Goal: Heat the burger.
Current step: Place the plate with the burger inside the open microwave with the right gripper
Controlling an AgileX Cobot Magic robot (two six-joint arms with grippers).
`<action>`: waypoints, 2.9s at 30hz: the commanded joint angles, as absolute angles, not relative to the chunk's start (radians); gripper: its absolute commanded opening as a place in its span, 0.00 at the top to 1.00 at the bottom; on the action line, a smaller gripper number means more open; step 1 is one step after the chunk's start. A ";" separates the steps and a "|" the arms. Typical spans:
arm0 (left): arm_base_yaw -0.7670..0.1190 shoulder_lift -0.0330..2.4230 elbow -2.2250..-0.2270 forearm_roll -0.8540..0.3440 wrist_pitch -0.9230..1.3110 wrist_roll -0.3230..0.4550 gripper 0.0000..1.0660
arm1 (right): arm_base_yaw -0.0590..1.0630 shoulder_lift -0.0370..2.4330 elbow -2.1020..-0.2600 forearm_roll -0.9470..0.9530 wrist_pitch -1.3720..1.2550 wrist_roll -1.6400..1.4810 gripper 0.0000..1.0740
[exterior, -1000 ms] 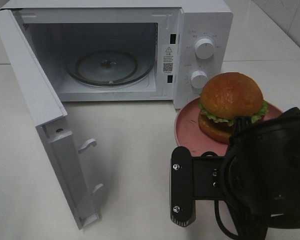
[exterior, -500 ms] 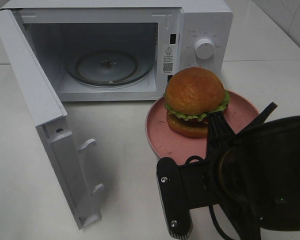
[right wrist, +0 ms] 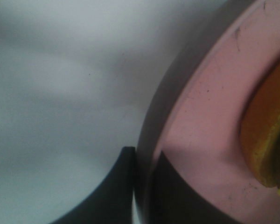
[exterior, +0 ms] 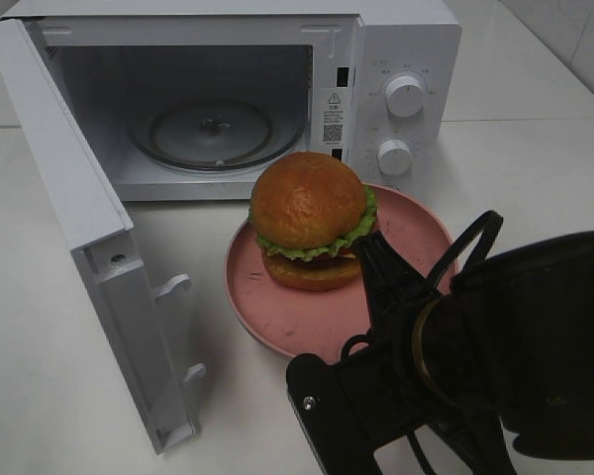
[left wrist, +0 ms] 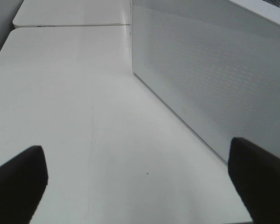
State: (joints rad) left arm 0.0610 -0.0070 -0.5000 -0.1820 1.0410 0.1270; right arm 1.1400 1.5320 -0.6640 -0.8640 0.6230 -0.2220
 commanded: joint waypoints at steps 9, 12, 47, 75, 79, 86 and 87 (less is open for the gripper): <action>0.059 -0.008 -0.497 -0.186 1.039 0.124 0.06 | 1.071 1.524 -0.666 -0.886 0.510 -0.325 0.98; 0.059 -0.008 -0.497 -0.186 1.039 0.124 0.06 | 1.017 1.524 -0.666 -0.885 0.456 -0.379 0.98; 0.059 -0.008 -0.497 -0.186 1.039 0.124 0.06 | 0.707 1.524 -0.928 -0.125 0.455 -1.461 0.98; 0.059 -0.008 -0.497 -0.186 1.039 0.124 0.06 | 0.707 1.701 -1.154 -0.025 0.483 -1.562 0.98; 0.059 -0.008 -0.497 -0.186 1.039 0.124 0.06 | 0.707 1.743 -1.195 -0.063 0.474 -1.544 0.97; 0.059 -0.008 -0.497 -0.186 1.039 0.124 0.06 | 0.707 1.797 -1.255 -0.101 0.471 -1.483 0.97; 0.059 -0.008 -0.497 -0.186 1.039 0.124 0.06 | 0.707 1.817 -1.279 -0.102 0.471 -1.471 0.97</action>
